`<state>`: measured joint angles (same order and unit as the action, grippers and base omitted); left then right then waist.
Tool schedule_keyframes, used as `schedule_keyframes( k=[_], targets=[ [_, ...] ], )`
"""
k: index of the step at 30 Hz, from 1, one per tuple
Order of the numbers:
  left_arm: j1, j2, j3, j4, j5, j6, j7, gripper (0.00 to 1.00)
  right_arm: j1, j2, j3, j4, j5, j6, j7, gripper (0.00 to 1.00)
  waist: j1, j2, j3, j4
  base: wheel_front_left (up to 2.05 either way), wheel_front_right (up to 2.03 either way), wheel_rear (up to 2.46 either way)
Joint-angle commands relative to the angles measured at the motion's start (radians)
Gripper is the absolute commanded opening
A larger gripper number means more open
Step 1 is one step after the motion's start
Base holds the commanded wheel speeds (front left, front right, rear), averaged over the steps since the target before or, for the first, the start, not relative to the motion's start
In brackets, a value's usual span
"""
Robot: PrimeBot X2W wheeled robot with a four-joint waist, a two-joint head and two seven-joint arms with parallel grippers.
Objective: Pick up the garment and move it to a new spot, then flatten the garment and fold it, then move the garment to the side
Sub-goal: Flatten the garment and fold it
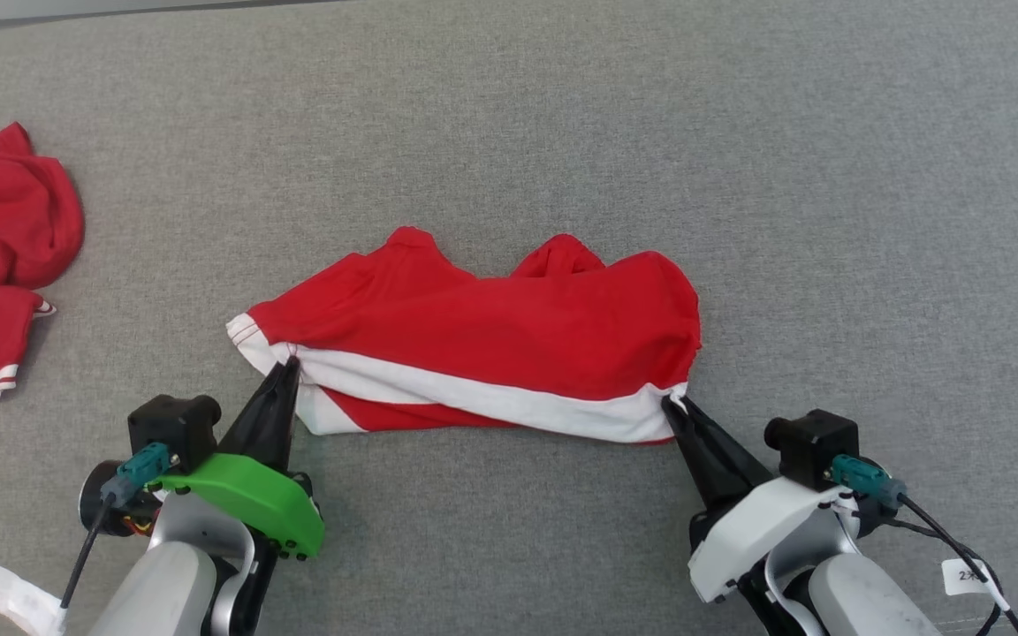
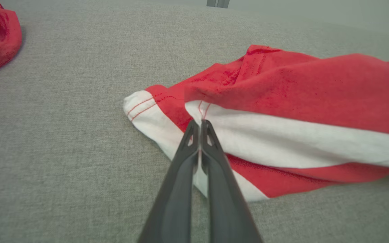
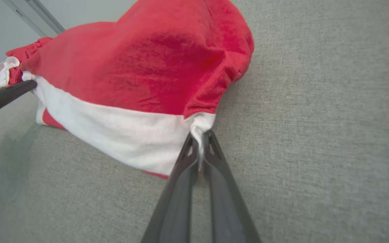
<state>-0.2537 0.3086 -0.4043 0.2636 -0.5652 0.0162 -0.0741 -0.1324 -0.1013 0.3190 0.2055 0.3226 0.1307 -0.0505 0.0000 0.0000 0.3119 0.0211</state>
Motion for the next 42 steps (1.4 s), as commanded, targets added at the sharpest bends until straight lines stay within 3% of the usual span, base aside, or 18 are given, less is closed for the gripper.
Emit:
schedule_keyframes(
  k=[1,7,15,21,26,34,42],
  targets=[
    [-0.012,0.007,0.007,-0.015,0.009,0.010,-0.017,0.00,-0.014,-0.010,-0.004,-0.014,-0.001,0.000,-0.018,0.00,0.0000,0.0000,-0.002,0.000,0.00,0.00,0.00],
    [-0.027,0.025,0.028,-0.125,0.054,0.047,-0.085,0.00,-0.032,-0.046,-0.050,-0.124,-0.018,0.000,-0.052,0.00,0.0000,0.0000,-0.029,-0.006,0.00,0.00,0.00],
    [-0.091,0.063,0.055,-0.380,0.134,0.109,-0.114,0.00,-0.128,-0.125,-0.167,-0.361,-0.046,0.000,-0.015,0.00,0.0000,0.0000,-0.100,-0.026,0.00,0.00,0.00],
    [-0.206,0.107,0.077,-0.584,0.209,0.137,-0.073,0.00,-0.238,-0.159,-0.294,-0.557,-0.082,-0.001,0.074,0.00,0.0000,0.0000,-0.143,-0.041,0.00,0.00,0.00],
    [-0.302,0.112,0.069,-0.691,0.243,0.144,-0.007,0.00,-0.306,-0.174,-0.358,-0.648,-0.081,-0.001,0.153,0.00,0.0000,0.0000,-0.156,-0.049,0.00,0.00,0.00],
    [-0.399,0.079,0.060,-0.648,0.195,0.126,0.044,0.00,-0.382,-0.177,-0.397,-0.661,-0.050,-0.001,0.204,0.00,0.0000,0.0000,-0.105,-0.072,0.00,0.00,0.00],
    [-0.602,0.006,0.053,-0.381,0.130,0.055,0.000,0.00,-0.560,-0.189,-0.384,-0.536,0.009,-0.001,0.188,0.00,0.0000,0.0000,0.036,-0.071,0.00,0.00,0.00]
  ],
)
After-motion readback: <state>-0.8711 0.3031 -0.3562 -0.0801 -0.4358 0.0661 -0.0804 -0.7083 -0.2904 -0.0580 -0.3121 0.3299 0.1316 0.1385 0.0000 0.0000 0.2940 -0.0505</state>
